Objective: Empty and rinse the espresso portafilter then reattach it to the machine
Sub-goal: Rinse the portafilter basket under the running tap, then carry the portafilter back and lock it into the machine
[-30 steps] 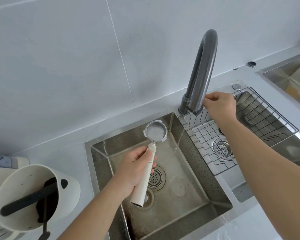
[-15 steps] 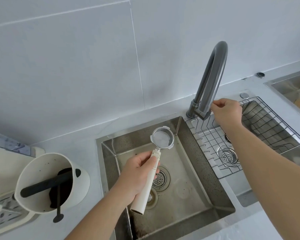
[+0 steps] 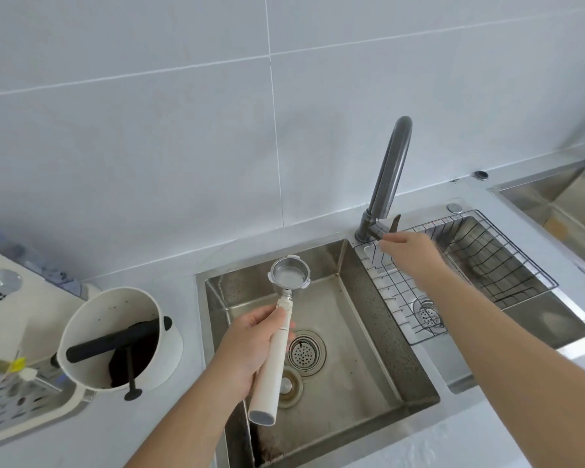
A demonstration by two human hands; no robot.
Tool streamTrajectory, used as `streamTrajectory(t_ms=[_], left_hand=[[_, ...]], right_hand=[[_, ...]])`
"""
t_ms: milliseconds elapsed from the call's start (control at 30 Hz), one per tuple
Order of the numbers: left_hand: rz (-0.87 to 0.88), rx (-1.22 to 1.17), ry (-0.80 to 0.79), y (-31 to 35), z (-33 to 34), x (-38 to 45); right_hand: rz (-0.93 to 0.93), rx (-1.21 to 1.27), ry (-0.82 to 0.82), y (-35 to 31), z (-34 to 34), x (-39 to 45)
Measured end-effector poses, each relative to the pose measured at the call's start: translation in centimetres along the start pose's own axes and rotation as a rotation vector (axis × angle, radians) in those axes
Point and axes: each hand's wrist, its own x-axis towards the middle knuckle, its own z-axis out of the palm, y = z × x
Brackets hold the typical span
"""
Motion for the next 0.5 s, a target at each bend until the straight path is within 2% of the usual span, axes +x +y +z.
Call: streamTrajectory(t_ms=[200, 400, 500], left_hand=[[0.021, -0.036, 0.009, 0.7, -1.0, -1.8], [0.066, -0.092, 0.002, 1.1, -2.0, -3.1], [0.089, -0.108, 0.025, 0.8, -2.6, -3.6]], right_hand=[[-0.001, 0.198, -0.282, 0.5, 4.3, -9.7], [0.086, 0.38, -0.591, 0.0, 8.6, -18.5], [0.108, 0.477, -0.678, -0.8, 9.7, -21.0]])
